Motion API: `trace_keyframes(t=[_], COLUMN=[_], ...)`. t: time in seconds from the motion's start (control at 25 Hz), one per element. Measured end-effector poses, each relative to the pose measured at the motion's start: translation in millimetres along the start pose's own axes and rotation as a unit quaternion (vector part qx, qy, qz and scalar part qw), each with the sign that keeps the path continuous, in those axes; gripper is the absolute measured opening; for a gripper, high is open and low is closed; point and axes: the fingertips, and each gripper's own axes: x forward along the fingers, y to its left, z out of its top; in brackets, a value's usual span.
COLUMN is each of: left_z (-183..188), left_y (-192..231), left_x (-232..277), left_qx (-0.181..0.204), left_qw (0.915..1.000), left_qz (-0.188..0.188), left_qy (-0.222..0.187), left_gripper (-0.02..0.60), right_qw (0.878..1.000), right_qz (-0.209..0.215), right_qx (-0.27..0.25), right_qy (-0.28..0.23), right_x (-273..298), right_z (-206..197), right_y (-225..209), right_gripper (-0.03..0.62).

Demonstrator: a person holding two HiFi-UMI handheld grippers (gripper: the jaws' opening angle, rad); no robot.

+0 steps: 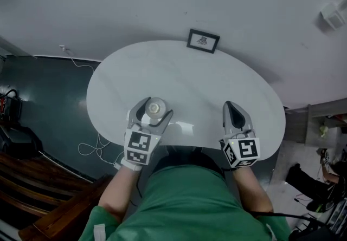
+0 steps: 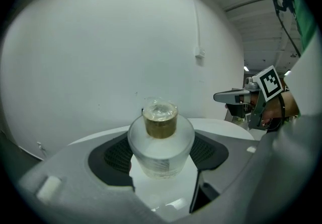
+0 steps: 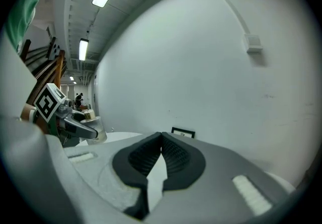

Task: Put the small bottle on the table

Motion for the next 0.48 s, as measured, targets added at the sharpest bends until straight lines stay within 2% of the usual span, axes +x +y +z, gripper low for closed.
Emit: trace_keyframes(t=[0.48], left_z=[-0.2], left_y=[9.2], left_x=[51.4], left_qx=[0.045], left_qw=[0.9986], left_qz=[0.023], left_qy=[0.010], left_gripper=[0.345], right_qw=[1.000], right_qz=[0.010], right_qx=[0.001], right_qy=[0.009], right_x=[23.6], right_z=[-4.0], right_y=[-34.8], right_gripper=[-0.002])
